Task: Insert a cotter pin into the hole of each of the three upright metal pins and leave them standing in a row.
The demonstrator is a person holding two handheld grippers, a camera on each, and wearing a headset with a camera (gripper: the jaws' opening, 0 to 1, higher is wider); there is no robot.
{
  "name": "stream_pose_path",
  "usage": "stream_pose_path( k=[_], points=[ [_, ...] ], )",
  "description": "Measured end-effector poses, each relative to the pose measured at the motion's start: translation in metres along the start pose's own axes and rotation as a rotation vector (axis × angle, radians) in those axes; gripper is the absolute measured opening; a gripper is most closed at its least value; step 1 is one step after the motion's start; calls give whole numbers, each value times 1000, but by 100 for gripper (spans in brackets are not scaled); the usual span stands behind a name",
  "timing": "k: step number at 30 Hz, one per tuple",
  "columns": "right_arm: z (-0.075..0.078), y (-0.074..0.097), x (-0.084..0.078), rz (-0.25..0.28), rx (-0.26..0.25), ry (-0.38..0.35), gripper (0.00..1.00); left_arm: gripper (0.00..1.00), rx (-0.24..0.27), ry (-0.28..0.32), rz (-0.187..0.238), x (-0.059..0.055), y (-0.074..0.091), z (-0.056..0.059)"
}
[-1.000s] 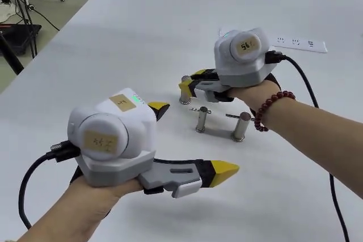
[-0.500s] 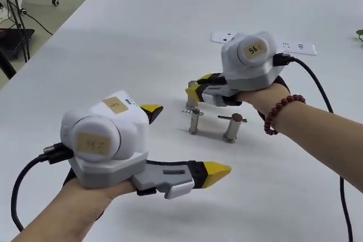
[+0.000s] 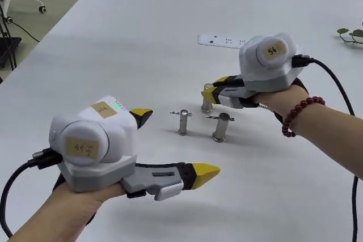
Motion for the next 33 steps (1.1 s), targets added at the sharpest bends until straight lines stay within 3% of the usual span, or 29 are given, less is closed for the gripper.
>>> stream_pose_path(
  k=[16,33],
  points=[
    [8,48,-25,-23,-78,-47,8,94,-5,-10,7,1,-2,1],
    [-1,83,-43,-38,-73,-48,8,91,-11,-27,29,6,0,3]
  ],
)
Point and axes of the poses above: the centre of the closed fingertips' face, and the gripper's own axes: y roughly backward along the fingers, z roughly to its right, x roughly out of its top, the point moved 8 cm from there along y, roughly backward along the fingers, and after that the axes turned 7 degrees about z, right-handed, at the moved point
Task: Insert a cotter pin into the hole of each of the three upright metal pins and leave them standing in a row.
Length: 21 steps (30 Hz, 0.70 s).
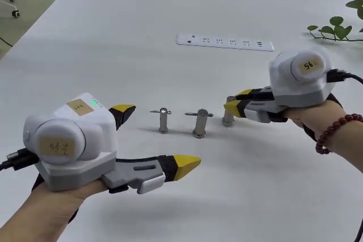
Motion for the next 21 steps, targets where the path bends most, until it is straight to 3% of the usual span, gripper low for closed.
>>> stream_pose_path(
  k=[10,21],
  points=[
    [-21,9,-6,-8,28,13,8,91,-1,-2,6,2,1,1],
    [-43,7,-5,-16,82,55,8,90,-5,-6,5,2,1,2]
  ],
)
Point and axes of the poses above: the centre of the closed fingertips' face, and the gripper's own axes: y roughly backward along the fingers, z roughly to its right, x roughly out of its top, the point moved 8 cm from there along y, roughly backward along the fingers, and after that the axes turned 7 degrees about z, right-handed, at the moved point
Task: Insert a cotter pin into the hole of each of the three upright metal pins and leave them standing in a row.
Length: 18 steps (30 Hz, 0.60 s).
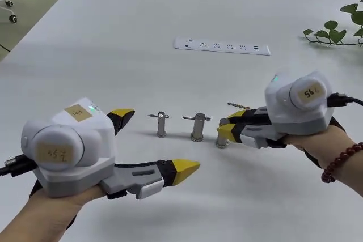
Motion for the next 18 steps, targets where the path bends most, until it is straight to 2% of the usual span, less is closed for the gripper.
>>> stream_pose_path(
  k=[12,18],
  points=[
    [-19,-4,1,14,44,-1,8,90,1,0,3,1,1,0],
    [-21,-5,0,23,53,-10,8,90,1,-1,0,0,0,0]
  ],
)
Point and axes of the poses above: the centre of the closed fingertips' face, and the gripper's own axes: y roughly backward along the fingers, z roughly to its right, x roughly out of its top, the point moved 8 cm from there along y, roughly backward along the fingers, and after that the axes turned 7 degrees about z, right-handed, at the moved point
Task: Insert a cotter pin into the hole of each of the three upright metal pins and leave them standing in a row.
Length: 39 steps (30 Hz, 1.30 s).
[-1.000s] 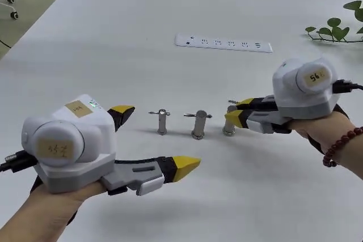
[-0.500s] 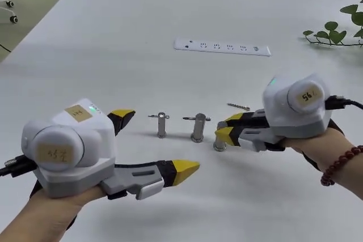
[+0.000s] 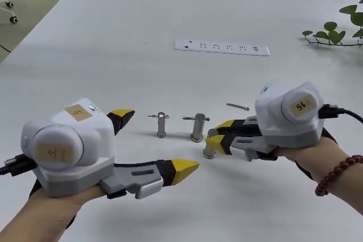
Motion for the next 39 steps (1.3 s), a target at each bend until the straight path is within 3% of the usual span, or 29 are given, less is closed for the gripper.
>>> stream_pose_path(
  k=[12,16,27,34,39],
  points=[
    [3,0,-3,18,34,35,9,90,1,-6,-6,-1,-1,-1],
    [4,-1,-7,0,19,52,12,90,1,-10,-10,-1,-1,0],
    [3,12,4,14,40,-2,22,93,9,-9,3,1,-1,-1],
    [9,27,15,10,71,-65,29,93,15,-21,7,2,0,-2],
    [20,32,16,-16,53,-63,30,93,17,-21,12,4,2,-1]
  ],
)
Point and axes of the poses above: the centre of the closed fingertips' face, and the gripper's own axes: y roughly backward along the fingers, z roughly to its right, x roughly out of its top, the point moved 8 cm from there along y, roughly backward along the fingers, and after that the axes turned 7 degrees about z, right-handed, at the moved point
